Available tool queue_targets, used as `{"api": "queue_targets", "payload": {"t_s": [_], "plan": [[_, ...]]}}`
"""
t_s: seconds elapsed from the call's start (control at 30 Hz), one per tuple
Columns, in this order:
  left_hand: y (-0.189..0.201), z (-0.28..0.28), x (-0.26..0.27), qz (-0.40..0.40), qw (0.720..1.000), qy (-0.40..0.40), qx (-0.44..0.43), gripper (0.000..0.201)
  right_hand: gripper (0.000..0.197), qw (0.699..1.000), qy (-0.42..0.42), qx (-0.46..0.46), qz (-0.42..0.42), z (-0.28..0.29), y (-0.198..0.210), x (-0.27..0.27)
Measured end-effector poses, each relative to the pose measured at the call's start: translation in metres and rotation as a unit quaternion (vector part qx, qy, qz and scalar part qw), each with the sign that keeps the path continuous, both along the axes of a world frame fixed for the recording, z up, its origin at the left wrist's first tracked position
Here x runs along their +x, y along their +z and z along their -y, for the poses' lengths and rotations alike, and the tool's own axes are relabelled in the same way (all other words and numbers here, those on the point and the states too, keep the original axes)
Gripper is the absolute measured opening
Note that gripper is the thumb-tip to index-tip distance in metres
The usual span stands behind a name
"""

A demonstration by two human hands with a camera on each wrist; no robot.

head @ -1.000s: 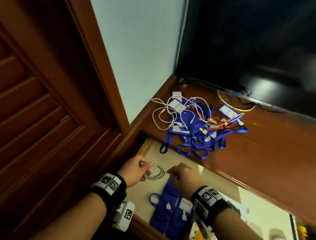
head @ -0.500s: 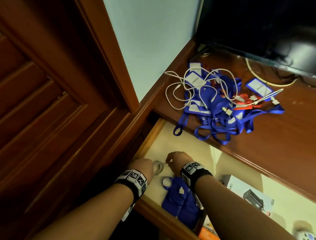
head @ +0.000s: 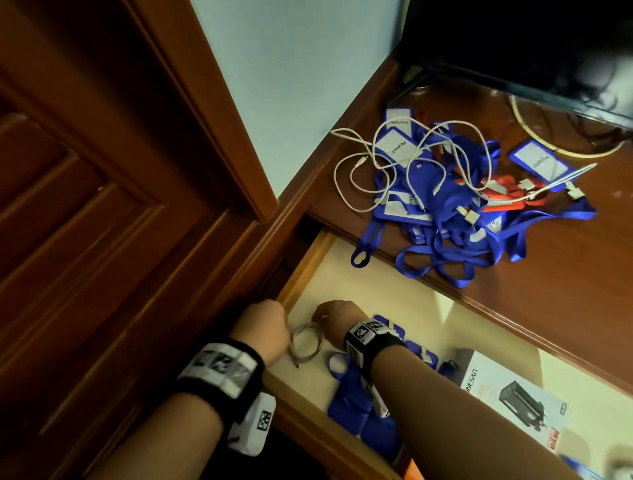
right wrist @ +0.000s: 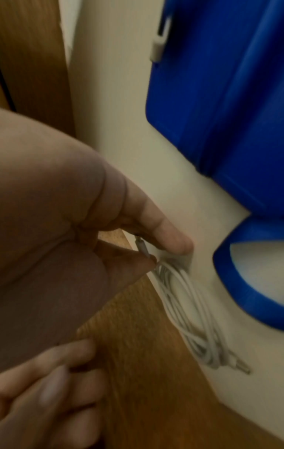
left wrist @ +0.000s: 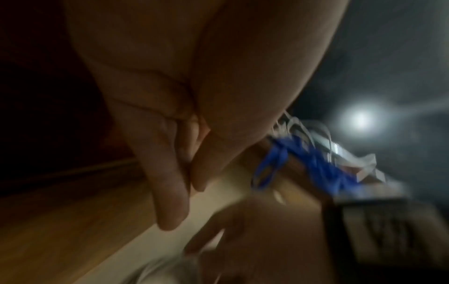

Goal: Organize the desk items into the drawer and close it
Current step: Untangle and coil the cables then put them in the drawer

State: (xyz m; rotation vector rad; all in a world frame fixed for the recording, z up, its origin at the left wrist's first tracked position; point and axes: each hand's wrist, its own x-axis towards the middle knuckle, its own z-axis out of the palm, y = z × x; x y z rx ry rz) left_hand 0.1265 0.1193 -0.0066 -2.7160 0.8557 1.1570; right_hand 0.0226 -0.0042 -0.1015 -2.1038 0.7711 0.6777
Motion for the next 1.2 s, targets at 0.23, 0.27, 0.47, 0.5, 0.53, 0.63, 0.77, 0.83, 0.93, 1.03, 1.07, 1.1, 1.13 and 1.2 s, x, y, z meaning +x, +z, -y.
{"api": "queue_targets", "payload": {"t_s": [0.23, 0.27, 0.47, 0.5, 0.53, 0.63, 0.77, 0.83, 0.93, 1.03, 1.07, 1.1, 1.13, 1.2], "plan": [[0.052, -0.032, 0.024, -0.104, 0.941, 0.193, -0.257, 0.012, 0.032, 0.999, 0.006, 0.045, -0.008, -0.021, -0.002, 0.006], [0.052, -0.032, 0.024, -0.106, 0.941, 0.188, -0.259, 0.012, 0.031, 0.999, 0.007, 0.051, -0.01, -0.026, -0.002, 0.008], [0.045, -0.032, 0.021, -0.11, 0.938, 0.182, -0.276, 0.014, 0.032, 0.997, -0.014, 0.073, -0.017, -0.046, 0.001, 0.017], [0.044, -0.032, 0.021, -0.113, 0.938, 0.177, -0.277, 0.014, 0.033, 0.997, -0.024, 0.076, -0.018, -0.048, 0.001, 0.017], [0.044, -0.031, 0.021, -0.114, 0.938, 0.172, -0.278, 0.015, 0.035, 0.996, -0.035, 0.077, -0.017, -0.047, 0.003, 0.016], [0.044, -0.028, 0.023, -0.111, 0.939, 0.162, -0.284, 0.016, 0.042, 0.997, -0.049, 0.059, 0.0, -0.039, 0.011, 0.007], [0.05, -0.014, 0.024, -0.1, 0.936, 0.15, -0.303, 0.016, 0.041, 0.997, -0.069, 0.03, 0.027, -0.014, 0.034, -0.014], [0.054, -0.001, 0.02, -0.088, 0.934, 0.134, -0.319, 0.014, 0.036, 0.995, -0.087, 0.012, 0.04, 0.0, 0.05, -0.028], [0.063, 0.031, 0.009, -0.052, 0.929, 0.086, -0.356, 0.014, 0.029, 0.992, -0.106, -0.021, 0.071, 0.021, 0.079, -0.051], [0.067, 0.073, 0.0, -0.024, 0.916, 0.034, -0.399, 0.019, 0.023, 0.982, -0.129, -0.08, 0.11, 0.046, 0.111, -0.075], [0.066, 0.089, -0.002, -0.005, 0.912, 0.016, -0.41, 0.023, 0.021, 0.976, -0.142, -0.101, 0.127, 0.055, 0.122, -0.083], [0.066, 0.105, -0.002, 0.021, 0.91, -0.002, -0.413, 0.028, 0.019, 0.97, -0.157, -0.119, 0.145, 0.063, 0.131, -0.09], [0.065, 0.121, -0.002, 0.051, 0.912, -0.021, -0.406, 0.032, 0.017, 0.963, -0.172, -0.134, 0.159, 0.072, 0.14, -0.096], [0.064, 0.152, 0.0, 0.105, 0.924, -0.054, -0.365, 0.04, 0.014, 0.952, -0.192, -0.161, 0.177, 0.089, 0.155, -0.108]]}}
